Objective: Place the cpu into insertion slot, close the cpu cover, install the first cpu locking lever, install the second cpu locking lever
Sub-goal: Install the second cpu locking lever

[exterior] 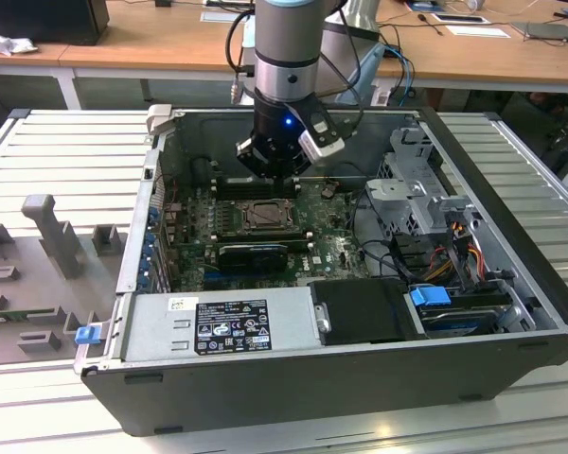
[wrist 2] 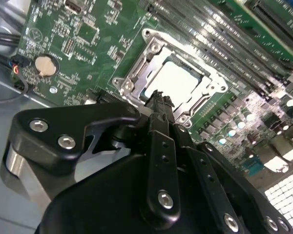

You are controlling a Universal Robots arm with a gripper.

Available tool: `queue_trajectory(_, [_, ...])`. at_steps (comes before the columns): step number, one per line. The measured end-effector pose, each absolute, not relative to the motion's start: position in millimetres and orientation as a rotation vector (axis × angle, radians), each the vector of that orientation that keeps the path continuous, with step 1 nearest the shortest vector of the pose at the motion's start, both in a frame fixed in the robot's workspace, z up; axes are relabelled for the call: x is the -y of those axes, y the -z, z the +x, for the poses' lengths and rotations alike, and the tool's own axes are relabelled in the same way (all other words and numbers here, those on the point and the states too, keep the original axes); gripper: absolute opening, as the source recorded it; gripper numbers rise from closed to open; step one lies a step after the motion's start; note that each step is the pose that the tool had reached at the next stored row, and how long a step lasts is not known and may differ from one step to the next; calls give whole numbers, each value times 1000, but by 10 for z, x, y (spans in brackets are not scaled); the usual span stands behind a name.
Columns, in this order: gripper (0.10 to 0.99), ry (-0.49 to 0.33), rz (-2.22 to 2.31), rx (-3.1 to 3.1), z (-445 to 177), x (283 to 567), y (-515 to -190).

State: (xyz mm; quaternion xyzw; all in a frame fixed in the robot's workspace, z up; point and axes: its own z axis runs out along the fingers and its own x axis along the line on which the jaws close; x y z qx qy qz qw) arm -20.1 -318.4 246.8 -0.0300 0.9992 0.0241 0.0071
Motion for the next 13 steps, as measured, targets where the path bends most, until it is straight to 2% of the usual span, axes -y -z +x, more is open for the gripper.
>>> queue_trajectory(13, [106,-79,-94,-3139,-201,3569,-2428])
